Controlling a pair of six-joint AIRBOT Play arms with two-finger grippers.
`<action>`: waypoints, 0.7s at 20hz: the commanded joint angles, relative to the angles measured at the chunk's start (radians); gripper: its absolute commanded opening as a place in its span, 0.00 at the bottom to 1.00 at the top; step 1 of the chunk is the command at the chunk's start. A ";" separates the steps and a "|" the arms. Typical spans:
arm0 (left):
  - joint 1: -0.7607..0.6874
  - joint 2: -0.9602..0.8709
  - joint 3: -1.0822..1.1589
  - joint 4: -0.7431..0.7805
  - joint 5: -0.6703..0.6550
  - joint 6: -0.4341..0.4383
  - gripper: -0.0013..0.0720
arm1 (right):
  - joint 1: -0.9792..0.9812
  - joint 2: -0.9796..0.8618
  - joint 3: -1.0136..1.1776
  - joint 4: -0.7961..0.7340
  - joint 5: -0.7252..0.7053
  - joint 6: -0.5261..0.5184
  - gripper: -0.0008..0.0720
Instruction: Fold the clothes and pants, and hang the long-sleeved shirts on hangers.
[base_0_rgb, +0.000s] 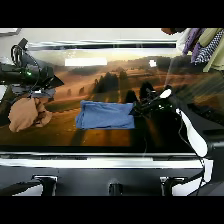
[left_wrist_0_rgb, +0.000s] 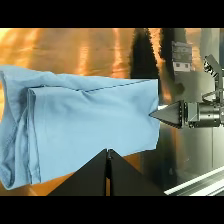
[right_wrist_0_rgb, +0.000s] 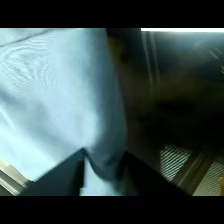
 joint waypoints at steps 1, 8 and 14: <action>0.001 0.000 0.000 0.000 0.000 0.000 0.04 | 0.013 0.002 0.005 0.046 -0.004 -0.003 0.08; 0.001 0.000 0.000 0.000 -0.001 0.000 0.04 | -0.068 0.024 0.230 0.031 0.041 0.134 0.06; 0.001 0.000 0.000 0.000 -0.003 0.000 0.04 | -0.238 0.024 0.477 -0.020 0.017 0.249 0.05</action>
